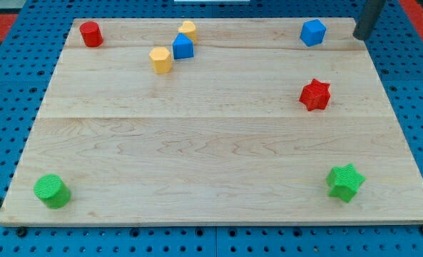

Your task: Push the cube into the triangle

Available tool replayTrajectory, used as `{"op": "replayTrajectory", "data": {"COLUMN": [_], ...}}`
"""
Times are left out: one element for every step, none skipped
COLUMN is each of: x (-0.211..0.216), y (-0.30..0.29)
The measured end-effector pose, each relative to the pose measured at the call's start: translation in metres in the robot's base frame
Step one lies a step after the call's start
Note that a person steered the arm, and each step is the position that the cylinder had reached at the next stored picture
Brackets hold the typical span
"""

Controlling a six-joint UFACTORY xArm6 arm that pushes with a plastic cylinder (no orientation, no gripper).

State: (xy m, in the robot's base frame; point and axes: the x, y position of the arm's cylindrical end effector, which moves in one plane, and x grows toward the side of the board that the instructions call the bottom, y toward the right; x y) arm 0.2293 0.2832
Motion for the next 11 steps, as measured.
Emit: {"op": "replayTrajectory", "data": {"x": [-0.002, -0.002, -0.002, -0.002, -0.002, -0.002, -0.002, 0.007, 0.016, 0.023, 0.031], "y": [-0.064, -0.14, -0.153, -0.153, -0.19, -0.219, -0.137, -0.083, -0.168, -0.244, -0.235]}}
